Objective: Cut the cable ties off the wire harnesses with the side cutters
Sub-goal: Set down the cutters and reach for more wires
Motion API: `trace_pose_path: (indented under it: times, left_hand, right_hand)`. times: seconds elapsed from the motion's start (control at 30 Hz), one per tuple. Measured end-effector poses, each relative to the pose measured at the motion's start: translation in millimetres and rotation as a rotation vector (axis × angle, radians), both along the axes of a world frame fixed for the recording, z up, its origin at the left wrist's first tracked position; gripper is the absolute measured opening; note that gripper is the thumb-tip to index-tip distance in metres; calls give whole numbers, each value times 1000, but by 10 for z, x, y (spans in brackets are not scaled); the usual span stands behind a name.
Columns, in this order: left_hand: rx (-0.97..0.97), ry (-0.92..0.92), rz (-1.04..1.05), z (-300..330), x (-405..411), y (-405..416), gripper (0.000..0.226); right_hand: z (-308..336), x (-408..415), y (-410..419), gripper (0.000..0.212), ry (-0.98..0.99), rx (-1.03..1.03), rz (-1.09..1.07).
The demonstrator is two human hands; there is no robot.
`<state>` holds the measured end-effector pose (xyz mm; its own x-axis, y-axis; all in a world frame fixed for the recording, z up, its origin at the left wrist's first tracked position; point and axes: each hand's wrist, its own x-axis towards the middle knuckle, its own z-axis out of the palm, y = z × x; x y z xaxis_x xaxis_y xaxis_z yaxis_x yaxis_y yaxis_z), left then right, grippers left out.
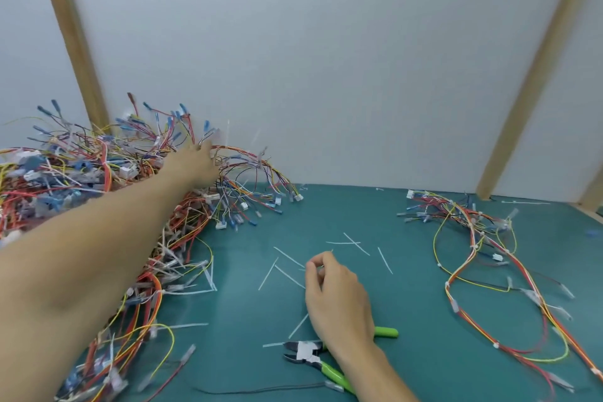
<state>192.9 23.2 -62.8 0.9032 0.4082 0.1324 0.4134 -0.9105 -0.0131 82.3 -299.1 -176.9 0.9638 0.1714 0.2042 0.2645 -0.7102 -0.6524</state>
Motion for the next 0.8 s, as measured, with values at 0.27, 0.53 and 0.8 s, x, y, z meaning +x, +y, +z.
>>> trace_pose_path:
  times: [0.27, 0.53, 0.8]
  left_hand:
    - [166, -165, -138, 251, 82, -180, 76]
    - [-267, -695, 61, 999, 15, -461, 45]
    - [-267, -854, -269, 929, -397, -1252, 26]
  right_hand:
    - [5, 9, -10, 20, -11, 5, -4]
    - [30, -16, -16, 21, -15, 25, -2]
    - [10, 17, -34, 34, -50, 135, -36]
